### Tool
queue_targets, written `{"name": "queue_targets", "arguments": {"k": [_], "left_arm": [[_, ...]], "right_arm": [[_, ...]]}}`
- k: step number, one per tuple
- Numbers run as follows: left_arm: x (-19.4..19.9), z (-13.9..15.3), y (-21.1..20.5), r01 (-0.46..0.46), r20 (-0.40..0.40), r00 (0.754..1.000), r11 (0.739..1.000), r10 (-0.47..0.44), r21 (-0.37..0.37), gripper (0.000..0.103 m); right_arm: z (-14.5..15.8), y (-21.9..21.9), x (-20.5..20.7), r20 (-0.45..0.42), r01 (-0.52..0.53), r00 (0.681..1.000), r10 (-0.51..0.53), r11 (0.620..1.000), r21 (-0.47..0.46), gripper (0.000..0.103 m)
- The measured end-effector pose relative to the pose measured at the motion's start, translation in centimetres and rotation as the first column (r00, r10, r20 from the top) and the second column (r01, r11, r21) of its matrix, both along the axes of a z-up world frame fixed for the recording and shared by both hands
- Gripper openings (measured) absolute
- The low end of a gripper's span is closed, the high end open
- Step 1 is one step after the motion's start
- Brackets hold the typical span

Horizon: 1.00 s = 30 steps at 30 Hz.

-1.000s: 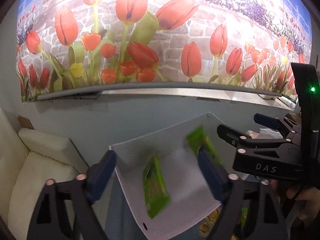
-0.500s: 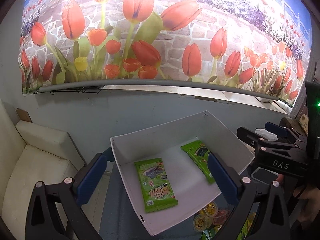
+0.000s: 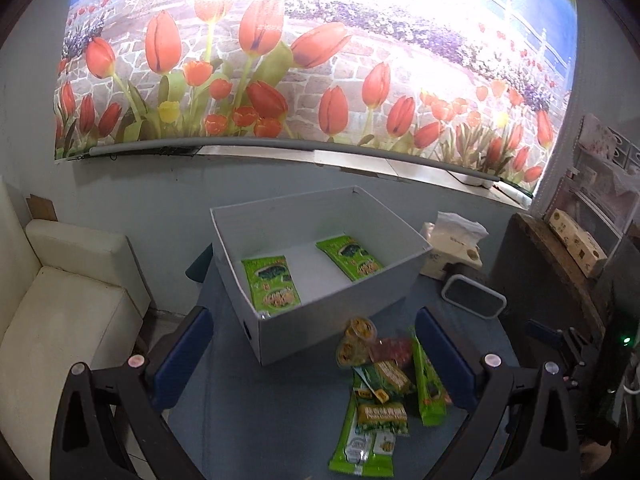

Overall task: Organize snacks
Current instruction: 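Move both tools back to the snack pile on the table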

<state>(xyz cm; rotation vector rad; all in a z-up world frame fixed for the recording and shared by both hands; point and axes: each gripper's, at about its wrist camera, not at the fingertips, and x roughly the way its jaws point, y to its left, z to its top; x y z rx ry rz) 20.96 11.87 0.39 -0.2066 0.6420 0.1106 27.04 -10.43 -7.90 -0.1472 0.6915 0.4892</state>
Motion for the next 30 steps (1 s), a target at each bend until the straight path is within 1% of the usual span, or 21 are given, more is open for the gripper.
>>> {"name": "queue_targets", "arguments": {"k": [4,6,7,9,12,14,15,17,18,19,20,22,23,24,25,26,29,30], "left_arm": [[-4.0,-2.4,-1.8,0.003,-0.025,1.0,1.0,-0.003,0.004,0.103],[-5.9,-3.9,-2.6,0.0,-0.04,0.999,1.0,0.0,0.008,0.103],[-6.8,-4.8,-3.0,0.002,-0.054,0.999,1.0,-0.002,-0.002,0.103],[-8.4,-6.6,-3.7,0.015,-0.088,0.996,1.0,-0.016,-0.014,0.103],[-10.6,-8.9,-4.8,0.021,-0.124,0.992,0.999,-0.024,-0.028,0.103],[-11.6,-9.6,-5.4,0.009,-0.128,0.992,1.0,-0.008,0.009,0.103],[-12.3,-9.8,-5.8,0.003,-0.115,0.993,0.999,0.002,0.049,0.103],[-13.0,-10.1,-6.2,-0.005,-0.115,0.993,0.997,0.013,0.074,0.103],[-13.1,-10.3,-6.4,0.002,-0.124,0.992,0.997,0.008,0.079,0.103],[-13.2,-10.4,-6.4,0.014,-0.132,0.991,0.997,-0.004,0.076,0.103],[-13.1,-10.5,-6.4,0.024,-0.135,0.991,0.997,-0.015,0.069,0.103],[-13.1,-10.8,-6.2,0.028,-0.146,0.989,0.999,-0.022,0.046,0.103],[-13.0,-11.1,-6.0,0.031,-0.154,0.988,0.999,-0.026,0.028,0.103],[-12.8,-11.2,-5.9,0.03,-0.157,0.987,0.999,-0.027,0.017,0.103],[-12.6,-11.4,-5.7,0.023,-0.161,0.987,1.0,-0.022,0.004,0.103],[-12.5,-11.5,-5.7,0.024,-0.164,0.986,1.0,-0.025,-0.008,0.103],[-12.4,-11.7,-5.6,0.024,-0.164,0.986,0.999,-0.028,-0.026,0.103],[-12.4,-11.7,-5.7,0.026,-0.161,0.986,0.999,-0.03,-0.026,0.103]], "right_arm": [[-5.2,-1.6,-1.8,-0.095,0.032,0.995,-0.039,0.996,-0.078,0.103],[-7.2,-2.2,-2.3,-0.146,0.049,0.988,-0.056,0.997,-0.054,0.103],[-7.8,-2.4,-2.4,-0.165,0.05,0.985,-0.055,0.998,-0.038,0.103],[-8.7,-2.4,-2.5,-0.188,0.072,0.979,-0.074,0.997,-0.014,0.103],[-9.0,-1.3,-1.5,-0.206,0.104,0.974,-0.097,0.994,0.023,0.103],[-9.1,-0.2,-0.5,-0.208,0.114,0.973,-0.104,0.993,0.036,0.103],[-9.3,0.6,0.0,-0.206,0.116,0.973,-0.108,0.993,0.029,0.103],[-9.7,2.0,1.3,-0.213,0.127,0.969,-0.123,0.992,0.005,0.103],[-10.1,2.5,1.8,-0.221,0.131,0.967,-0.128,0.991,-0.001,0.098],[-10.5,2.9,2.4,-0.235,0.135,0.963,-0.134,0.991,-0.012,0.097],[-10.5,3.2,2.5,-0.21,0.143,0.967,-0.146,0.989,-0.03,0.094],[-10.5,3.8,2.9,-0.196,0.147,0.968,-0.158,0.987,-0.07,0.09],[-10.4,4.0,3.0,-0.19,0.143,0.97,-0.155,0.987,-0.076,0.084],[-10.5,4.2,3.1,-0.193,0.13,0.97,-0.146,0.987,-0.091,0.073],[-10.7,4.4,3.4,-0.204,0.127,0.968,-0.147,0.986,-0.109,0.067],[-10.8,4.6,3.4,-0.203,0.123,0.968,-0.147,0.984,-0.126,0.06],[-11.0,5.3,3.0,-0.163,0.102,0.978,-0.133,0.978,-0.182,0.059],[-11.3,5.1,3.1,-0.179,0.106,0.974,-0.137,0.979,-0.176,0.059]]}}
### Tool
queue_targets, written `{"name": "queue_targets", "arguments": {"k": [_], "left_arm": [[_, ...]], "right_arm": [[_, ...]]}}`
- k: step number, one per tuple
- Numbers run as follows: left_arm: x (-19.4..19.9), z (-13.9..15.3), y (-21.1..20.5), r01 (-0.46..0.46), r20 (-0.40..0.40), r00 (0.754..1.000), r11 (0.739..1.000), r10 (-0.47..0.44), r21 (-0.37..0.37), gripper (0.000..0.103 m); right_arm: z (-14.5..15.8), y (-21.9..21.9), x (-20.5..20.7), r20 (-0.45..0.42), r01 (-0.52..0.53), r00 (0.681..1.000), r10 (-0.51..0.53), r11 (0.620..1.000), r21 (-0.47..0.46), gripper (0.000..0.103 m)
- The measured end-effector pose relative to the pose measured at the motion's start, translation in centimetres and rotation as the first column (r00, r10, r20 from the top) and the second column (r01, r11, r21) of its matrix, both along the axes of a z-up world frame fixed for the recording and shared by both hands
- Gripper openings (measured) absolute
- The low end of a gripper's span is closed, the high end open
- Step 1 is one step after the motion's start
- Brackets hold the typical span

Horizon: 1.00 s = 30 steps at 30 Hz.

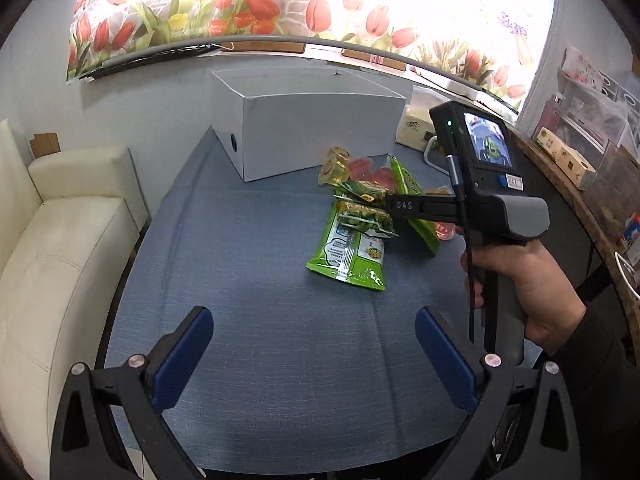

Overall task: Organize snacks
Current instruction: 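Move both tools back to the snack pile on the table, then grasp the green seaweed packet with the right gripper while the left grasps a pea snack bag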

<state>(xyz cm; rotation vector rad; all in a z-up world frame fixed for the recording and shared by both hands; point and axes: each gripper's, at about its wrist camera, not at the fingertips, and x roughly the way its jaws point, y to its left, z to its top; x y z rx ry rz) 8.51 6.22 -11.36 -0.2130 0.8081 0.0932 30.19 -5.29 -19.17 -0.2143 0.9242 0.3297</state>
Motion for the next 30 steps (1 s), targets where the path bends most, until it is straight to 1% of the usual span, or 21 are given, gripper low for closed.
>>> {"name": "queue_targets", "arguments": {"k": [2,3,6,7,9,11,15,18,21,24,26,30], "left_arm": [[0.0,0.0,-0.1,0.002,0.003,1.0,1.0,-0.002,0.003,0.103],[-0.1,0.0,-0.2,0.002,0.005,1.0,1.0,-0.002,0.008,0.103],[0.1,-0.3,-0.2,0.006,0.001,1.0,1.0,-0.006,0.016,0.103],[0.2,-0.3,-0.2,0.007,-0.002,1.0,1.0,-0.007,0.013,0.103],[0.3,-0.4,-0.1,0.006,-0.004,1.0,1.0,-0.006,0.007,0.103],[0.5,-0.5,-0.2,0.013,-0.003,1.0,1.0,-0.013,0.003,0.103],[1.2,-1.0,-0.4,0.032,-0.001,0.999,0.999,-0.032,0.018,0.103],[2.7,-1.7,-0.5,0.07,-0.007,0.998,0.998,-0.07,0.003,0.103],[5.2,-2.7,-0.9,0.095,-0.033,0.995,0.995,-0.096,-0.007,0.103],[7.6,-3.6,-1.5,0.102,-0.058,0.993,0.995,-0.102,-0.002,0.103],[8.9,-4.2,-2.1,0.113,-0.068,0.991,0.993,-0.111,0.022,0.103],[11.7,-6.2,-3.1,0.148,-0.122,0.982,0.989,-0.144,0.029,0.103]], "right_arm": [[-0.5,-1.0,0.5,-0.045,0.045,0.998,-0.043,0.999,0.026,0.059],[-0.7,-1.3,0.6,-0.048,0.061,0.997,-0.06,0.998,0.025,0.059],[-1.3,-1.5,0.2,-0.021,0.072,0.997,-0.072,0.997,-0.017,0.058],[-1.2,-1.6,0.0,-0.019,0.066,0.998,-0.066,0.998,-0.008,0.056],[-0.9,-2.1,-0.1,-0.031,0.067,0.997,-0.066,0.997,0.025,0.045],[-0.4,-2.8,-0.3,-0.04,0.068,0.997,-0.065,0.996,0.063,0.038],[0.2,-3.9,-1.0,-0.055,0.049,0.998,-0.043,0.992,0.116,0.03],[1.2,-5.1,-2.0,-0.068,0.036,0.997,-0.024,0.982,0.184,0.024],[2.1,-6.2,-2.9,-0.073,0.031,0.997,-0.014,0.972,0.235,0.019],[2.9,-7.2,-4.0,-0.073,0.013,0.997,0.008,0.96,0.28,0.018],[3.3,-8.1,-4.6,-0.074,0.005,0.997,0.019,0.952,0.306,0.018],[3.9,-10.2,-5.4,-0.103,0.015,0.994,0.026,0.926,0.378,0.018]]}}
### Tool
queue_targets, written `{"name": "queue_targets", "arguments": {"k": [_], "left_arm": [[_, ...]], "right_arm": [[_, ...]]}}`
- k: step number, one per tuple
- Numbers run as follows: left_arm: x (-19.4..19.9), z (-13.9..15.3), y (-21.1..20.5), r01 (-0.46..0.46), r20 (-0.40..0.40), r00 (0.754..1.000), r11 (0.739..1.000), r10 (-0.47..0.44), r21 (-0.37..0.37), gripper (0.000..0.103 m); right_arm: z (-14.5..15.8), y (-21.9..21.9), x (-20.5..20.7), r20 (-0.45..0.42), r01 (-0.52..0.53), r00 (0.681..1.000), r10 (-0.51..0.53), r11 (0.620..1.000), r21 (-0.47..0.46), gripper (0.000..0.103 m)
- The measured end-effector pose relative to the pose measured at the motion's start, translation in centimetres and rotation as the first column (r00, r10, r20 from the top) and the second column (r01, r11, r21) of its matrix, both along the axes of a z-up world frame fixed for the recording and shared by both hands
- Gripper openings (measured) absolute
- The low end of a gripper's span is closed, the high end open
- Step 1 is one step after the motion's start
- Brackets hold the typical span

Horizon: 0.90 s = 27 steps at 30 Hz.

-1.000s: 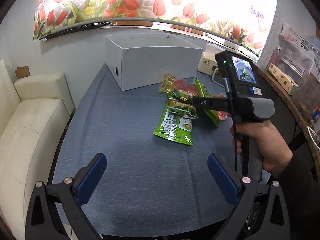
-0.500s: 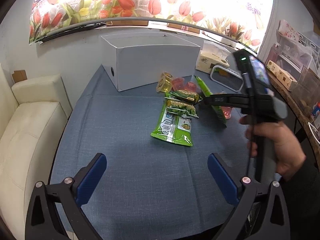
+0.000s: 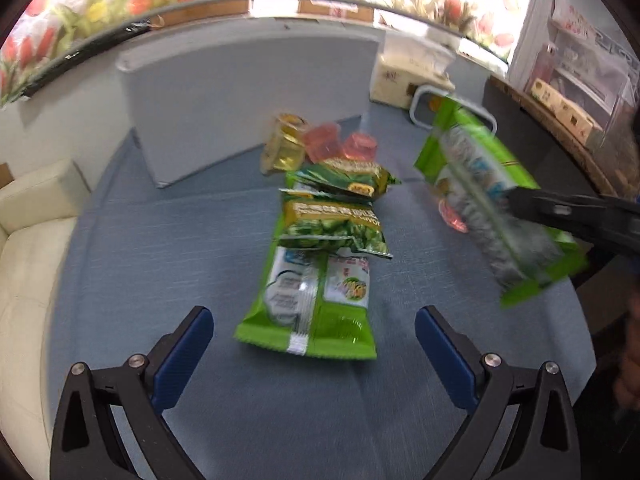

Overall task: Organize snacks
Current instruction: 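Grasp the green seaweed packet with the right gripper while the left grasps a pea snack bag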

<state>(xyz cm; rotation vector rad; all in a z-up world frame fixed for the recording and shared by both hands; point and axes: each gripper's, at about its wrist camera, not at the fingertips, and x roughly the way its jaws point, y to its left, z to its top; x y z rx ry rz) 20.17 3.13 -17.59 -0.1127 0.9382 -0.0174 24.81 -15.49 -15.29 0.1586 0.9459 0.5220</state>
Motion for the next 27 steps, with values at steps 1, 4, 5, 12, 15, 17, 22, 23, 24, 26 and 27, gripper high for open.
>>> {"name": "queue_targets", "arguments": {"k": [1,4,5,12,15,17,22,23,24,26,27], "left_arm": [[0.6,-0.6,0.0,-0.001,-0.02,1.0,1.0,0.001,0.009,0.103],[1.8,-1.8,0.2,-0.001,-0.032,0.999,1.0,0.001,-0.004,0.103],[2.1,-1.9,0.2,-0.003,-0.014,1.0,1.0,0.003,0.013,0.103],[3.6,-2.1,-0.7,0.016,-0.016,1.0,0.994,-0.015,0.105,0.086],[4.2,-1.6,-0.4,0.015,-0.035,0.999,0.994,-0.011,0.11,0.07],[4.1,-1.5,-0.4,0.025,-0.038,0.999,0.994,-0.021,0.107,0.065],[2.8,-1.2,0.2,0.048,-0.06,0.997,0.998,-0.046,0.039,0.062],[2.4,-1.2,0.2,0.053,-0.058,0.997,0.998,-0.051,0.033,0.062],[2.2,-1.1,0.3,0.054,-0.057,0.997,0.998,-0.052,0.033,0.062],[1.8,-1.1,0.1,0.059,-0.055,0.997,0.998,-0.057,0.028,0.062],[1.6,-1.0,0.2,0.058,-0.054,0.997,0.998,-0.057,0.023,0.062]], "right_arm": [[0.1,-0.4,-0.4,-0.005,0.0,1.0,0.0,1.0,0.014,0.018],[0.6,-1.6,-1.3,-0.014,0.002,1.0,-0.001,0.998,0.068,0.018],[0.8,-1.9,-1.6,-0.008,0.006,1.0,-0.005,0.998,0.07,0.018],[1.6,-2.7,-3.0,0.015,-0.009,1.0,0.008,0.997,0.08,0.018],[1.7,-2.8,-3.1,0.016,-0.012,1.0,0.01,0.995,0.095,0.015],[1.7,-2.7,-3.1,0.019,-0.015,1.0,0.013,0.996,0.092,0.014],[0.7,-2.4,-3.2,0.015,0.004,1.0,-0.005,0.999,0.053,0.013],[0.7,-2.5,-3.4,0.017,0.011,1.0,-0.012,0.998,0.062,0.013],[0.6,-2.4,-3.5,0.015,0.019,1.0,-0.02,0.997,0.07,0.026],[0.0,-1.7,-3.8,-0.005,0.023,1.0,-0.023,0.999,0.045,0.077],[-0.4,-1.1,-4.1,-0.007,0.044,0.999,-0.044,0.999,0.0,0.089]]}}
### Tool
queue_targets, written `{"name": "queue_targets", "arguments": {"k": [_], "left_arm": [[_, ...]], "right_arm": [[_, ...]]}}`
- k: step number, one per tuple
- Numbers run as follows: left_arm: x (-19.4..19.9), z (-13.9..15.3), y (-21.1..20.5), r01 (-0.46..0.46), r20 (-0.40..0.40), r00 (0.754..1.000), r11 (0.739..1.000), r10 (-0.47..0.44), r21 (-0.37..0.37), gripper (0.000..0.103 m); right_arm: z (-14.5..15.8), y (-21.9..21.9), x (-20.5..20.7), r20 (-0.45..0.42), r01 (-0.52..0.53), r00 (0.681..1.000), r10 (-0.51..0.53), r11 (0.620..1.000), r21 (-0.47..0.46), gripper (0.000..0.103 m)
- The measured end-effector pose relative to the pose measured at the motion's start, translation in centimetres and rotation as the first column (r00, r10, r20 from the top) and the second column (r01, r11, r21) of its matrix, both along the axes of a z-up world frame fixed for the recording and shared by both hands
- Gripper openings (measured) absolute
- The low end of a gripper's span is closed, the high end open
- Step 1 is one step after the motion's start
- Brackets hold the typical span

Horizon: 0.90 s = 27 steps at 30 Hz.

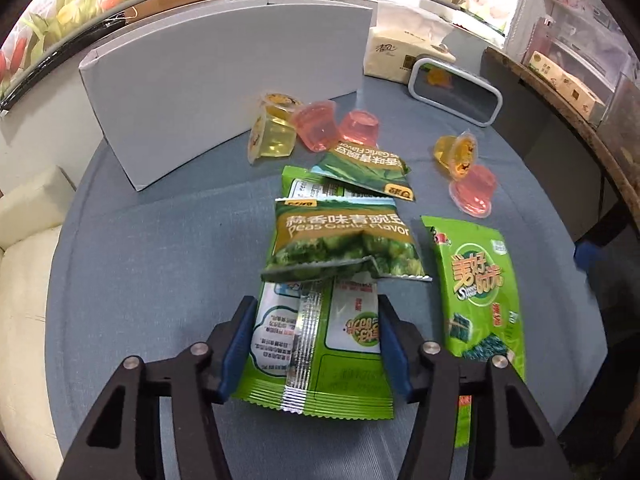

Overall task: Organize snacks
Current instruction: 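Grasp the green seaweed packet with the right gripper while the left grasps a pea snack bag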

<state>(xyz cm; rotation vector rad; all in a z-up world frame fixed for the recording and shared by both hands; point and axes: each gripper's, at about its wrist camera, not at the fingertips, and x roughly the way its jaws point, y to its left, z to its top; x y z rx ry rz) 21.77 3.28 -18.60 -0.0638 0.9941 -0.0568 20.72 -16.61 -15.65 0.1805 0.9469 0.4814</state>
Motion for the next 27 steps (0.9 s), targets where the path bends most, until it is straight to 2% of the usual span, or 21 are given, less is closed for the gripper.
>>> {"name": "queue_targets", "arguments": {"k": [4,8,9,12,14,17,18,20,22,24,25,27], "left_arm": [[-1.2,0.5,0.3,0.007,0.013,1.0,1.0,-0.007,0.008,0.062],[-2.4,1.1,0.6,0.048,0.018,0.999,0.998,-0.049,0.038,0.062],[-2.8,1.1,1.0,0.048,0.012,0.999,0.998,-0.049,0.048,0.062],[-3.6,1.1,2.8,0.052,-0.027,0.998,0.998,-0.051,0.018,0.062],[-4.1,1.6,3.5,0.051,-0.008,0.999,0.996,-0.051,0.08,0.062],[-4.7,2.7,4.8,0.048,0.014,0.999,0.992,-0.05,0.12,0.062],[-4.9,3.0,4.9,0.055,0.022,0.998,0.986,-0.059,0.157,0.062],[-4.9,3.5,4.8,0.071,0.036,0.996,0.969,-0.081,0.237,0.062],[-4.4,3.5,4.2,0.088,0.039,0.994,0.944,-0.105,0.318,0.062],[-3.6,3.4,3.1,0.107,0.044,0.989,0.889,-0.14,0.445,0.062],[-3.3,3.5,2.6,0.116,0.046,0.987,0.869,-0.156,0.481,0.062],[-2.3,3.6,1.2,0.133,0.037,0.981,0.807,-0.189,0.576,0.063]], "right_arm": [[-1.1,2.8,-0.6,0.013,0.055,0.998,-0.054,0.987,-0.153,0.089],[-3.0,4.6,0.1,-0.07,0.062,0.995,-0.073,0.987,-0.146,0.089],[-3.2,4.9,0.2,-0.066,0.066,0.995,-0.077,0.986,-0.156,0.089],[-3.7,6.2,0.4,-0.052,0.078,0.994,-0.093,0.97,-0.229,0.089],[-4.3,6.8,0.5,-0.057,0.07,0.995,-0.087,0.964,-0.256,0.089],[-5.6,7.6,0.7,-0.086,0.043,0.994,-0.072,0.953,-0.3,0.088],[-5.6,7.9,0.5,-0.06,0.042,0.996,-0.064,0.948,-0.317,0.079],[-5.7,8.4,0.0,-0.037,0.027,0.998,-0.044,0.927,-0.374,0.074],[-5.6,8.3,-0.4,-0.031,0.007,0.999,-0.021,0.929,-0.371,0.069],[-5.3,7.6,-0.4,-0.04,-0.004,0.999,-0.01,0.941,-0.339,0.062],[-5.0,7.1,-0.4,-0.043,-0.008,0.999,-0.006,0.945,-0.328,0.062],[-4.3,6.2,-0.6,-0.027,0.0,1.0,-0.009,0.945,-0.328,0.062]]}}
